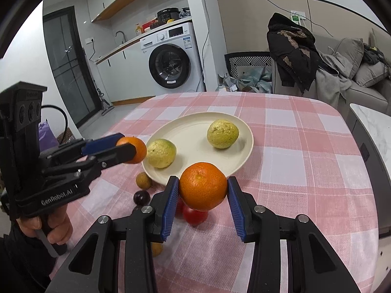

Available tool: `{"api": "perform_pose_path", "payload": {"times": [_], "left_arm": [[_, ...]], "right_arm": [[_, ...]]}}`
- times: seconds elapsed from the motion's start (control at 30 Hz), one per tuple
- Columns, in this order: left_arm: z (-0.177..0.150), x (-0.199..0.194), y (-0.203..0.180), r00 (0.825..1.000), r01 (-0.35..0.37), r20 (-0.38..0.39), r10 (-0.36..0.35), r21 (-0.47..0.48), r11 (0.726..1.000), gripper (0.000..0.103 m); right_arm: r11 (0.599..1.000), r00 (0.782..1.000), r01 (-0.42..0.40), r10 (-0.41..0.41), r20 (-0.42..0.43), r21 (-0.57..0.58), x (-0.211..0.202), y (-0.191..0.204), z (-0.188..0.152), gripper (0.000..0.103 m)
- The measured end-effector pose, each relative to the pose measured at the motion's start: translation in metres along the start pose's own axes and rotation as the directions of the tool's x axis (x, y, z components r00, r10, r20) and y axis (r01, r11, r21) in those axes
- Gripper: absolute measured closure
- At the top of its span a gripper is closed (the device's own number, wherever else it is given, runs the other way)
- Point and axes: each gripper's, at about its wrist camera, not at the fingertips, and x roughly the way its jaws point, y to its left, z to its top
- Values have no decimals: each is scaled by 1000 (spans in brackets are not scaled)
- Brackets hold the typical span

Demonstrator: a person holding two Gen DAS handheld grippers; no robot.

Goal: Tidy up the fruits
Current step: 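Place both oranges on the cream plate and open both tools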

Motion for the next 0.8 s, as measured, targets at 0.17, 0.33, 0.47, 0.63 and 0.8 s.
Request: {"api": "perform_pose_path", "payload": {"times": [0.17, 0.33, 0.47, 0.63, 0.8], "left_arm": [[4, 14, -3, 1000, -8, -8, 8, 4, 1000, 69], [7, 29, -5, 1000, -16, -16, 16, 8, 1000, 69], [7, 42, -7, 1000, -14, -26, 14, 6, 1000, 69], [6, 55, -10, 999, -21, -28, 22, 30, 999, 69], [2, 65, -12, 999, -26, -39, 28, 40, 999, 69]], "right_arm": [[999, 1000, 17, -18, 20, 33, 5, -3, 11, 62], [997, 999, 20, -22, 28, 68, 15, -7, 19, 62], [995, 1000, 23, -25, 17, 98, 25, -12, 22, 62], [993, 1000, 26, -26, -3, 117, 37, -16, 23, 62], [992, 1000, 24, -22, -16, 125, 48, -17, 21, 62]]}}
